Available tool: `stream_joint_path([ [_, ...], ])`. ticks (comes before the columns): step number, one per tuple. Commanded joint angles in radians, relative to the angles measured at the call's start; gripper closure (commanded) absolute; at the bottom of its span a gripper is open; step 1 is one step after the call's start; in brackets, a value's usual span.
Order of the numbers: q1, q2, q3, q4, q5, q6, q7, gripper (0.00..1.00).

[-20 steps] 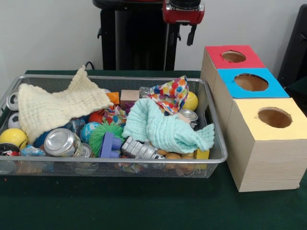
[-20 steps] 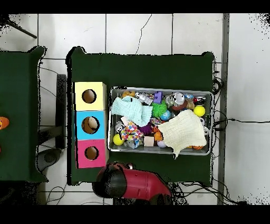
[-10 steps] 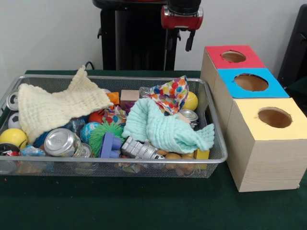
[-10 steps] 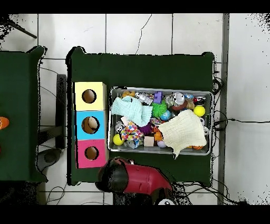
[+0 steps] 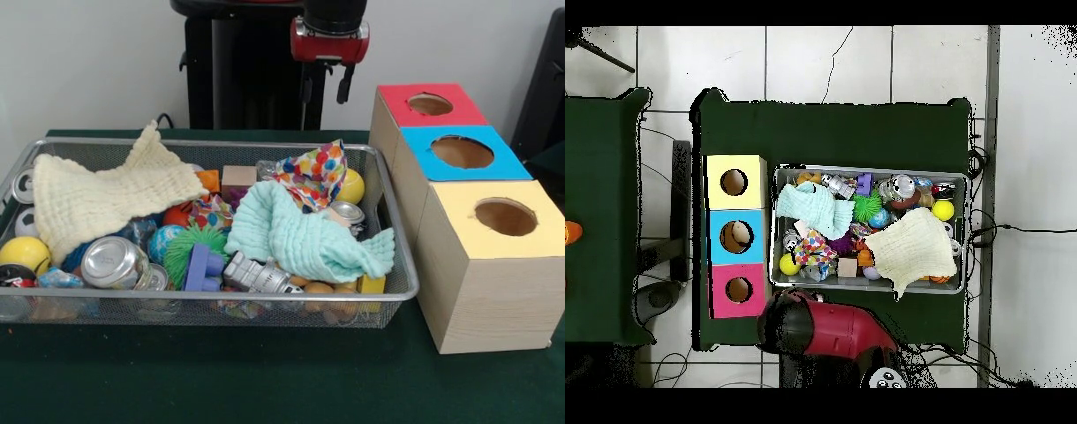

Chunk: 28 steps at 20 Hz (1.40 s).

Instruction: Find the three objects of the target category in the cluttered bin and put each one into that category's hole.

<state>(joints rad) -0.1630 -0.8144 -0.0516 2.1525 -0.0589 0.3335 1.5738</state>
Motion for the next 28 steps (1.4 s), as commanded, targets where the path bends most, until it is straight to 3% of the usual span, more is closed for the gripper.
stream_joint_path([
  [1,-0.015,0.038,0.075,-0.157,0.042,0.032,0.133,0.00],
  [19,0.017,0.117,0.064,-0.288,0.069,0.053,0.158,0.00],
  [28,0.009,0.228,0.072,-0.224,0.062,-0.167,0.208,0.00],
])
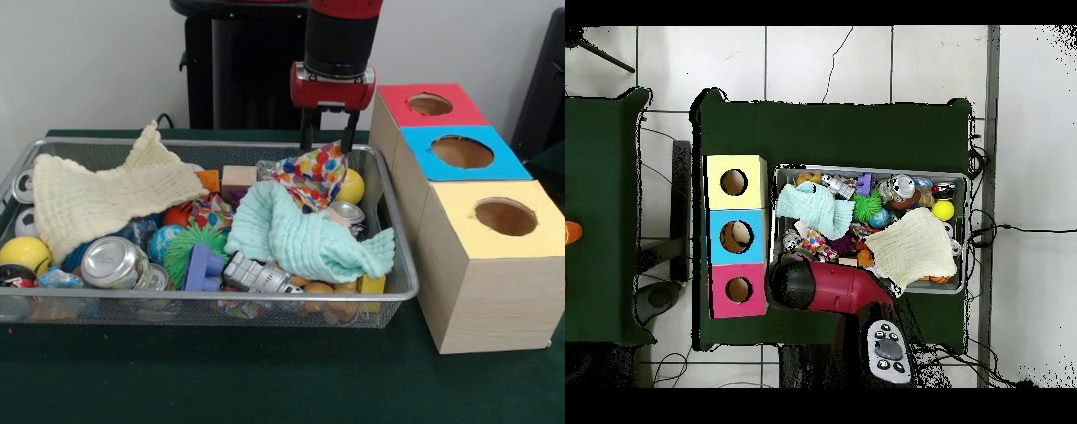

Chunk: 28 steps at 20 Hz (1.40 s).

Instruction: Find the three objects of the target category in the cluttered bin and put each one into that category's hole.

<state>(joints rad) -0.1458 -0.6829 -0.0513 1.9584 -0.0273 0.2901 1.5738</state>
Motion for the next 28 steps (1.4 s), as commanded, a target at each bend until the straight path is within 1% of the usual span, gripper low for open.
stream_joint_path([
  [1,-0.007,0.103,0.069,-0.029,0.026,-0.139,0.209,0.00],
  [7,0.005,0.126,0.055,-0.039,0.032,-0.166,0.205,0.00],
  [11,0.015,0.152,0.050,-0.037,0.040,-0.209,0.217,0.00],
  [16,0.020,0.146,0.046,-0.037,0.045,-0.201,0.212,0.00],
  [21,0.019,0.179,0.052,-0.041,0.049,-0.230,0.220,0.00],
  [28,0.018,0.186,0.048,-0.041,0.044,-0.235,0.214,0.00],
])
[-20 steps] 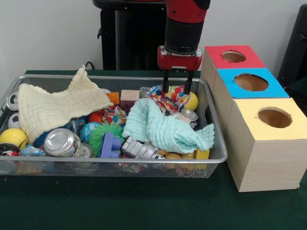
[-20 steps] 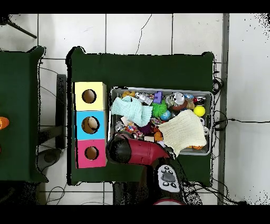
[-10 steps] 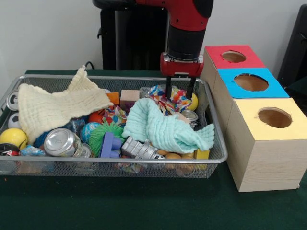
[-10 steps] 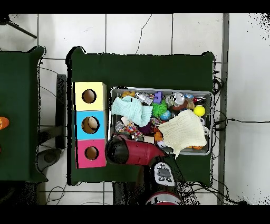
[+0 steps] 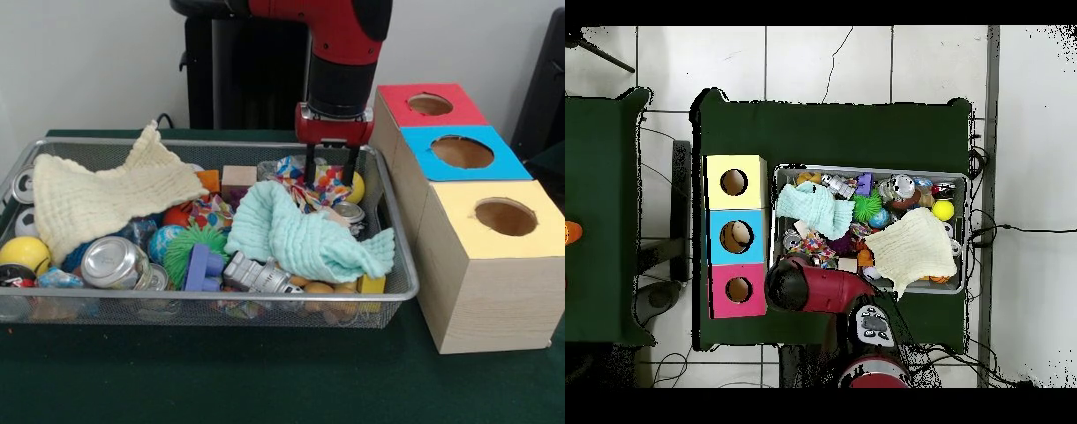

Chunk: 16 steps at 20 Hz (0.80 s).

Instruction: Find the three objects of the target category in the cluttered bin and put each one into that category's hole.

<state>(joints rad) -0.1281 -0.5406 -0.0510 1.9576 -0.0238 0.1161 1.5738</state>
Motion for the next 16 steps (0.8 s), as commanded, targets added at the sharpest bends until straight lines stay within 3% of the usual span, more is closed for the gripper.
stream_joint_path([
  [1,0.001,0.043,0.046,-0.040,0.039,-0.062,0.212,0.00],
  [4,0.008,0.043,0.035,-0.035,0.043,-0.065,0.219,0.00],
  [5,0.014,0.043,0.027,-0.039,0.040,-0.064,0.215,1.00],
  [16,0.005,0.035,0.032,-0.041,0.039,-0.019,0.196,1.00],
])
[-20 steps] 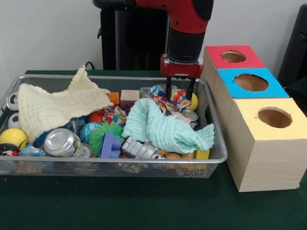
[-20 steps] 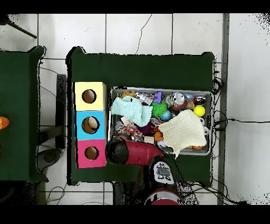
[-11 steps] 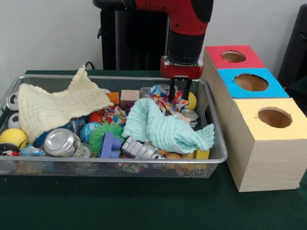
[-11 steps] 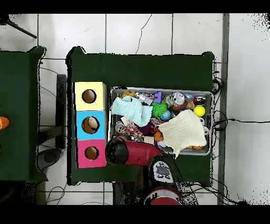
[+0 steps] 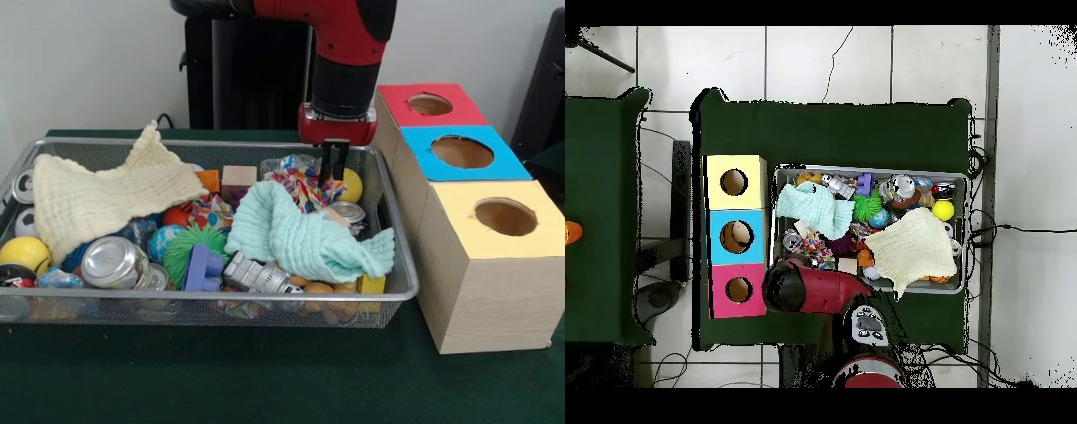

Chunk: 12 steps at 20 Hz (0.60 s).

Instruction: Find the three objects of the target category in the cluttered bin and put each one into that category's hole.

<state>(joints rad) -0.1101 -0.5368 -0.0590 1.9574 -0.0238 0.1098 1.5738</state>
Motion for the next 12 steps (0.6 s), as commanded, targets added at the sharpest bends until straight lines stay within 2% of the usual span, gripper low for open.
stream_joint_path([
  [1,-0.012,0.020,0.038,-0.036,0.041,-0.005,0.197,1.00],
  [7,-0.001,-0.170,0.025,0.050,0.052,0.135,0.193,1.00],
  [12,-0.013,-0.228,0.034,0.065,0.059,0.198,0.180,1.00],
])
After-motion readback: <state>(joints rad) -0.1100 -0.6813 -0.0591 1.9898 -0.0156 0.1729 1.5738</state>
